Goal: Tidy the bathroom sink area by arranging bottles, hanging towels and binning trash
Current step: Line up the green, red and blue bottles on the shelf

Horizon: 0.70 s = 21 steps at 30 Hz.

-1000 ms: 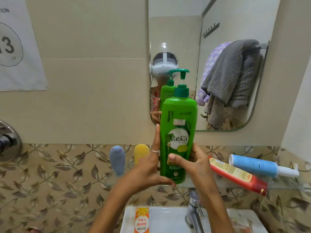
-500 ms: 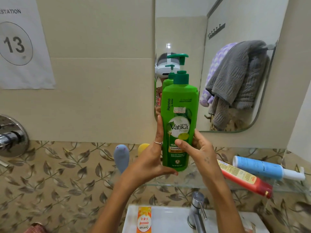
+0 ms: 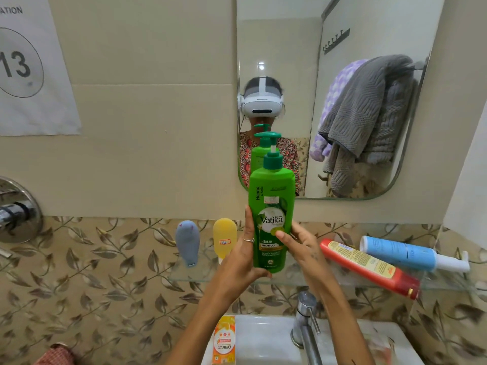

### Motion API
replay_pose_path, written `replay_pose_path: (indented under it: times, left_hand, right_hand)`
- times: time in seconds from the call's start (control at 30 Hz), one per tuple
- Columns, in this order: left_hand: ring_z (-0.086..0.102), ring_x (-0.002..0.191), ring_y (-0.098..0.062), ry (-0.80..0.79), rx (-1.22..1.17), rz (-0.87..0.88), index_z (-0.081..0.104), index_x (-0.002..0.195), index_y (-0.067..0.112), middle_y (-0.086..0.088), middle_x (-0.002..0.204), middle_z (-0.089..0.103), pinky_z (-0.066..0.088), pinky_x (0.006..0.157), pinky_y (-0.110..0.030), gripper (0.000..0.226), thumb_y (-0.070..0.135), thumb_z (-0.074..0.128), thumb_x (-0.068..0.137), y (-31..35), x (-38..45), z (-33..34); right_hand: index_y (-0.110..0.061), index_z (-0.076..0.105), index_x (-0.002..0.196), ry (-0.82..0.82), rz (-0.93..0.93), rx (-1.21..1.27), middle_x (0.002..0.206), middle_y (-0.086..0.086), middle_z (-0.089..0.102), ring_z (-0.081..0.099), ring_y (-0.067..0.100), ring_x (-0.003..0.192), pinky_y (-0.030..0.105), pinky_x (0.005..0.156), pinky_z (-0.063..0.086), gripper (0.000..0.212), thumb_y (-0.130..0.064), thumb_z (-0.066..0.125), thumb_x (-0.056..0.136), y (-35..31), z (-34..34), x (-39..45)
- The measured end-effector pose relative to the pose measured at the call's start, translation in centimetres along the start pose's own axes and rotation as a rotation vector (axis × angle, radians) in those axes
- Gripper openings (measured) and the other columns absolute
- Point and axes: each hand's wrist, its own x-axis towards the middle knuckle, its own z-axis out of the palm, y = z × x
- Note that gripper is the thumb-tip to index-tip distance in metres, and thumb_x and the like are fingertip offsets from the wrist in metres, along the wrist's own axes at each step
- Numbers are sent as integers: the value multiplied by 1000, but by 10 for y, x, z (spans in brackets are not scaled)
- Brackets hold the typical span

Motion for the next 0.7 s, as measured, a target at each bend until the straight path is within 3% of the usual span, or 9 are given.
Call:
replay_pose_path:
  times: [0.2,0.3,0.4,0.57,0.7]
  left_hand:
    - [42,131,-13,14,20,-71,-41,124,49,-1,155,24,45,100,-34,131,9,74,75,-12,1,13]
    - [40,132,-11,17,-11,-70,-39,123,56,10,155,13,47,97,-31,130,5,71,78,-16,2,16]
    - [38,131,-6,24,-65,-77,-35,123,60,15,153,12,42,90,-14,126,4,69,79,-21,3,17]
    - [39,133,-9,43,-28,-95,-36,125,56,5,156,21,44,103,-36,126,3,68,79,-27,3,18]
    - [39,132,-8,85,11,-108,-33,131,51,7,156,19,39,94,-17,121,6,68,81,-25,0,22]
  right_hand:
    - [-33,56,119,24,35,24,116,-11,69,63,7,110,17,81,52,38,-26,60,82,20,-5,7]
    - [-36,57,115,45,46,27,114,-12,69,63,7,110,17,79,53,36,-26,61,80,29,-8,8]
    - [-36,59,113,41,54,31,114,-11,69,63,7,110,18,80,53,35,-25,61,80,33,-9,12]
    - [-35,59,114,17,50,25,114,-12,69,63,5,109,16,80,52,34,-24,60,82,35,-6,17]
    - [-33,57,115,15,55,22,113,-12,69,62,5,109,17,81,52,35,-25,60,81,35,-6,20]
